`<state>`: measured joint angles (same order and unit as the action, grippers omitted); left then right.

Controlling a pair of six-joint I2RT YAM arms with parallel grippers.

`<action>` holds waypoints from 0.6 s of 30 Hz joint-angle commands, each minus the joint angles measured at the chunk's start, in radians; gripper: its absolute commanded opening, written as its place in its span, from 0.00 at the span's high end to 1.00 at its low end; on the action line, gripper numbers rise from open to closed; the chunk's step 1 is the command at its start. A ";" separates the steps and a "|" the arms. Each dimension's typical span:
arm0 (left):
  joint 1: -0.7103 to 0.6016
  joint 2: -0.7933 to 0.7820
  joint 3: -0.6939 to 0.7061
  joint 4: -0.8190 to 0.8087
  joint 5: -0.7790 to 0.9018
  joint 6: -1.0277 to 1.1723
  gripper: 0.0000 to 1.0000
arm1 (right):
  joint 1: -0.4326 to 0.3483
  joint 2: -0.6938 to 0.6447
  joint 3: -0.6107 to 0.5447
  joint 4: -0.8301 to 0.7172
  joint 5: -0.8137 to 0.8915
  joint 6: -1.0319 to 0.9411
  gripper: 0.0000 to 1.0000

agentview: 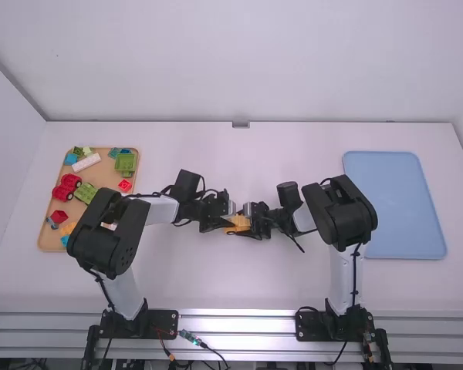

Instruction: Assemble lego blocks to make yellow taxi

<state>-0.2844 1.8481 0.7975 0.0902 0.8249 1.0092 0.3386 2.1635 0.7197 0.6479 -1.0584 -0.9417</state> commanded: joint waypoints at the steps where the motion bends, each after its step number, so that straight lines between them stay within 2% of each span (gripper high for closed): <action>1: 0.002 -0.006 -0.007 -0.008 0.011 -0.008 0.98 | 0.003 0.013 0.014 0.002 -0.015 0.002 0.47; 18: 0.002 -0.006 -0.007 -0.025 0.011 -0.005 0.98 | 0.003 0.013 0.024 0.000 -0.019 0.025 0.50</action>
<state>-0.2844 1.8484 0.7975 0.0696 0.8246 1.0092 0.3382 2.1635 0.7265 0.6411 -1.0561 -0.9230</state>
